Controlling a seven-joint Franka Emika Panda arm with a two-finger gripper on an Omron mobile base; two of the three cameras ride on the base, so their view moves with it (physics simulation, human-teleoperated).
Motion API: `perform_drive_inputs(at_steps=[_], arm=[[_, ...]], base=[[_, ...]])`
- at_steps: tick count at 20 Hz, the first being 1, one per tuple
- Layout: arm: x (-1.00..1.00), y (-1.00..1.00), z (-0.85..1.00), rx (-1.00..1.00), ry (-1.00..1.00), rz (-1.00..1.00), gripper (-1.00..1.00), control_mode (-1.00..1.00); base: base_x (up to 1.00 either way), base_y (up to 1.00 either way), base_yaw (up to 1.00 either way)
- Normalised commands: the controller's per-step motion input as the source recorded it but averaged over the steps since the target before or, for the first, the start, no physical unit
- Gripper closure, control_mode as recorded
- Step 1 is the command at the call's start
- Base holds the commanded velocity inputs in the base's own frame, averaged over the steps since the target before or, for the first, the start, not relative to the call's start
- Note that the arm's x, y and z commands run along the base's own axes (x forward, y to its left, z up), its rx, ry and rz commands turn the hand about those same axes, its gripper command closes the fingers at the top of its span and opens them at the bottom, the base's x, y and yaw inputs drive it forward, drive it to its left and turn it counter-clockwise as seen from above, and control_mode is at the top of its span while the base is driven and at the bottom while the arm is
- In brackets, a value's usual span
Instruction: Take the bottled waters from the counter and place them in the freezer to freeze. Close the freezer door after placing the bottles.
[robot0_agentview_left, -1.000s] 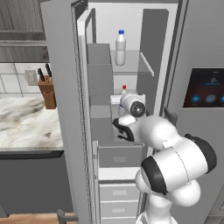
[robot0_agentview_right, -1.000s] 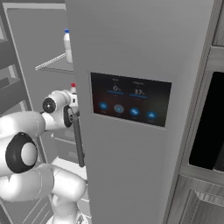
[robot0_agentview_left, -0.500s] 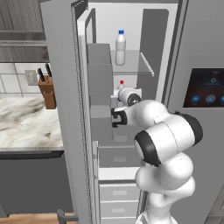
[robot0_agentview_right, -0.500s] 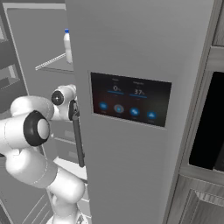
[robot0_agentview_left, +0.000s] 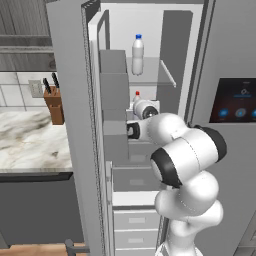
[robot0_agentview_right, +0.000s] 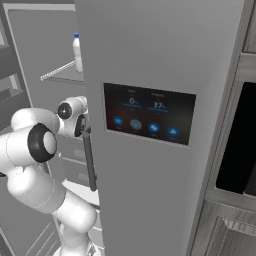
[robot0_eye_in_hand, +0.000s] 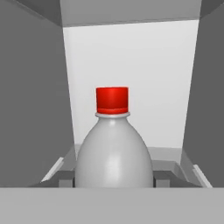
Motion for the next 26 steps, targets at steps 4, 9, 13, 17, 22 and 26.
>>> perform_drive_inputs(at_steps=[4,9,13,17,22,26], arm=[[-0.13,0.0,-0.35,0.02,0.0,0.0,1.0,-1.0],[-0.03,0.0,-0.03,0.0,0.0,0.0,1.0,-1.0],[-0.19,0.0,0.0,0.0,-0.05,0.0,1.0,-1.0],[-0.05,0.0,-0.01,-0.01,-0.06,0.0,1.0,-1.0],[0.0,0.0,0.0,0.0,-0.01,0.0,1.0,-1.0],[0.0,0.0,0.0,0.0,0.0,0.0,1.0,-1.0]], base=[[0.0,0.0,0.0],[0.0,0.0,0.0],[0.0,0.0,0.0],[0.0,0.0,0.0],[0.0,0.0,0.0],[0.0,0.0,0.0]])
